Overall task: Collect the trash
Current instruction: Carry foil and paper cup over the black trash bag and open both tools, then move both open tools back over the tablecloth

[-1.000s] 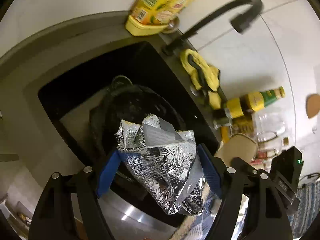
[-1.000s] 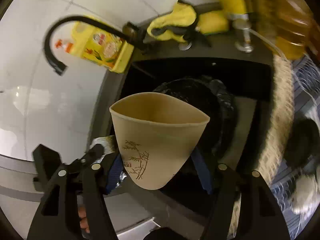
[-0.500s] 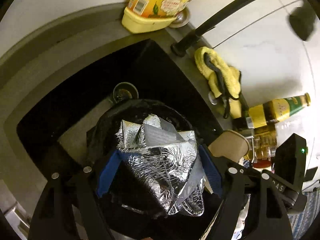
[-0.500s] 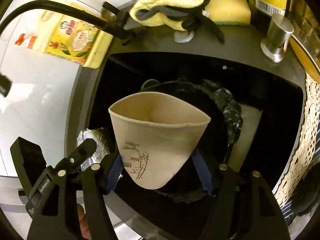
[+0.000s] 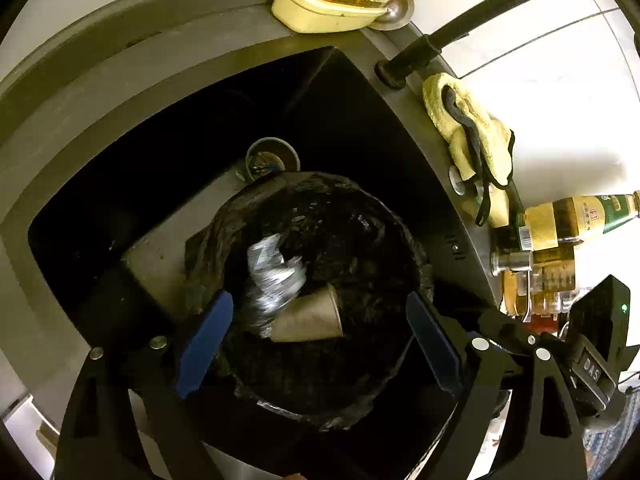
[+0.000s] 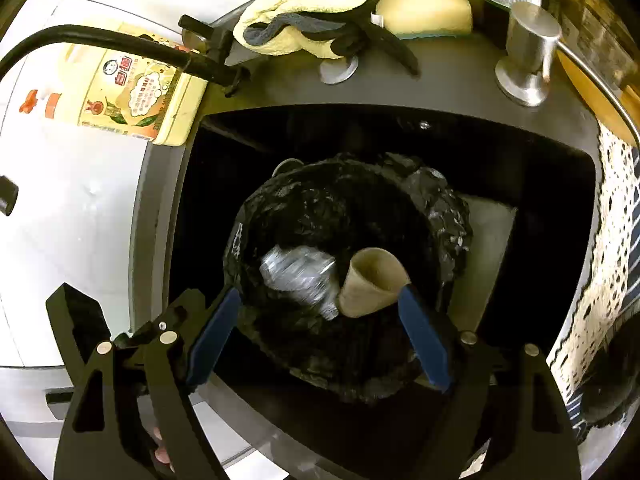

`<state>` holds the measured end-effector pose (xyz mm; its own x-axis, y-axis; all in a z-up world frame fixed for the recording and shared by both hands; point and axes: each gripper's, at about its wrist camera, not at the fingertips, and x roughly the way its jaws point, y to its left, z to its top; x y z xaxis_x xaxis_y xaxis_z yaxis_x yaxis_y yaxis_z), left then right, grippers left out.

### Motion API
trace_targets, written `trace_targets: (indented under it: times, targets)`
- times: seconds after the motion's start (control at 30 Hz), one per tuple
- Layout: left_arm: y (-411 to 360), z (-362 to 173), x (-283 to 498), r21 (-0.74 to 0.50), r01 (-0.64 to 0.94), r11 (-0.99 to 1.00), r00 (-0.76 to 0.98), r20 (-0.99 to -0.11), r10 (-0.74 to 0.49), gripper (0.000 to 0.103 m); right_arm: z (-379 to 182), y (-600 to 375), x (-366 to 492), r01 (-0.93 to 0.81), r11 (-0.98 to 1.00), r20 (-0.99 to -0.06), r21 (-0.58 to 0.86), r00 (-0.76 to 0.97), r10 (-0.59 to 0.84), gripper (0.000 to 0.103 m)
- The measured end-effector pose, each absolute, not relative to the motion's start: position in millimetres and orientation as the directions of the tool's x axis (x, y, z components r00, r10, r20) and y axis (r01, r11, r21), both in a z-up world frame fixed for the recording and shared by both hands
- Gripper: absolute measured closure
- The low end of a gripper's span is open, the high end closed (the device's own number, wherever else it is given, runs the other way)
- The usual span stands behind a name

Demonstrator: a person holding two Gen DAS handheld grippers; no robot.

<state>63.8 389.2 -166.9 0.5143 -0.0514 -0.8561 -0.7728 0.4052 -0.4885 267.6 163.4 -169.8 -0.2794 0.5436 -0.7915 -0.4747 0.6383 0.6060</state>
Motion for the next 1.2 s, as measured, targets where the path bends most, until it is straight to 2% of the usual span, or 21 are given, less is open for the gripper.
trace_targets:
  times: [0.3, 0.67, 1.03, 1.2]
  targets:
    - [380, -165, 60, -0.492, -0.768, 0.410, 0.517, -0.854, -0.057, 0.017, -161, 151, 259, -0.484, 0.623, -0.782, 0.615, -0.274, 0.559, 0.022]
    - [351, -124, 58, -0.508, -0.710, 0.487, 0.563, -0.825, -0.040, 0.017, -126, 88, 255, -0.475, 0.622, -0.760, 0.623, -0.178, 0.625, 0.022]
    - [268, -81, 79, -0.458, -0.608, 0.649, 0.573, -0.818, -0.040, 0.017, -81, -17, 266, -0.470, 0.591, -0.697, 0.656, -0.077, 0.713, 0.017]
    - [218, -73, 100, -0.432, -0.572, 0.697, 0.568, -0.822, -0.043, 0.013, -67, -95, 295, -0.469, 0.658, -0.715, 0.588, 0.078, 0.695, 0.013]
